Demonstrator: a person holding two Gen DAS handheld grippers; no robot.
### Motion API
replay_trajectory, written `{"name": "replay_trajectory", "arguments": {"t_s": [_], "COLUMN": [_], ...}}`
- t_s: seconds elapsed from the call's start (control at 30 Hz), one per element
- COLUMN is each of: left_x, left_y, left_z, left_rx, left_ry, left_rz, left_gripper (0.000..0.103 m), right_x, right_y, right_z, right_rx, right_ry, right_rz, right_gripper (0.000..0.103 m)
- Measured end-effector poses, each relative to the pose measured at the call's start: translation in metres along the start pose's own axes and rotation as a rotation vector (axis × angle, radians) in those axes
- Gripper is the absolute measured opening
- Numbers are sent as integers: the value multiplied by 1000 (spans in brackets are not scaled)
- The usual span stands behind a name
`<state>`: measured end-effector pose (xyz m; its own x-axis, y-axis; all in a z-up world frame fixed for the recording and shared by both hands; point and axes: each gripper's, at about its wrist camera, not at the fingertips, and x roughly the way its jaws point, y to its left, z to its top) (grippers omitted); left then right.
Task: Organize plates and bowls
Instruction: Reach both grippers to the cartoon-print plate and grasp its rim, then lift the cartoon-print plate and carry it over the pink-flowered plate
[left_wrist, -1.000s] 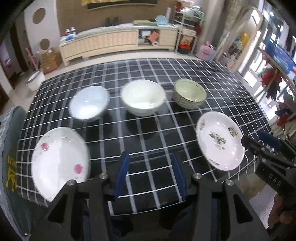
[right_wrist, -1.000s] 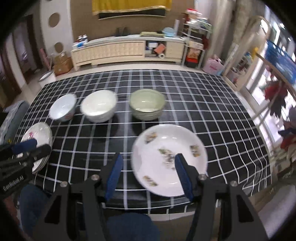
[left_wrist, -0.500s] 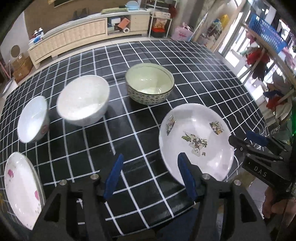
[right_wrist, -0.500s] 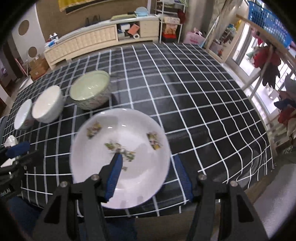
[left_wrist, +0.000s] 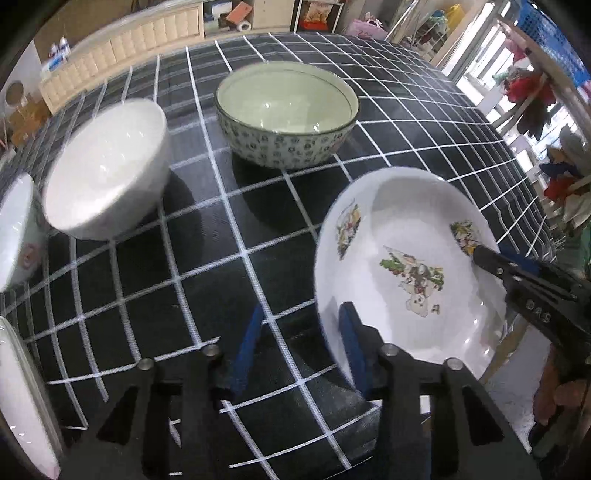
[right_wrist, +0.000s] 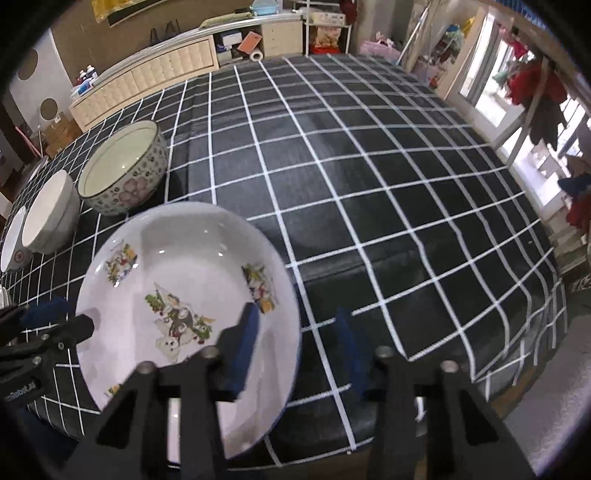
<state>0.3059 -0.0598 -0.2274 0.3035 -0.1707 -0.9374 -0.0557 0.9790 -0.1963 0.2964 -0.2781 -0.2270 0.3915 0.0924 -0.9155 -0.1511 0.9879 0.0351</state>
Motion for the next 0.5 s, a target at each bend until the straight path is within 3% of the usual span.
{"name": "replay_trajectory", "arguments": {"t_s": [0.13,0.33,0.5], "left_x": [3,2,-3], "left_y": [-3,-8,3], "left_z": [-1,-3,-10], "left_rx": [-5,11,25], "left_ry": [5,5,-6], "left_rz": [-37,-14,53], "left_gripper": [23,17,15], "right_x": [4,0,3], "right_y": [0,4,28], "right_z": [1,1,4], "right_rx": [17,15,-53], "right_ry": [5,19,19], "right_rz": [64,50,37], "right_gripper": [24,23,23]}}
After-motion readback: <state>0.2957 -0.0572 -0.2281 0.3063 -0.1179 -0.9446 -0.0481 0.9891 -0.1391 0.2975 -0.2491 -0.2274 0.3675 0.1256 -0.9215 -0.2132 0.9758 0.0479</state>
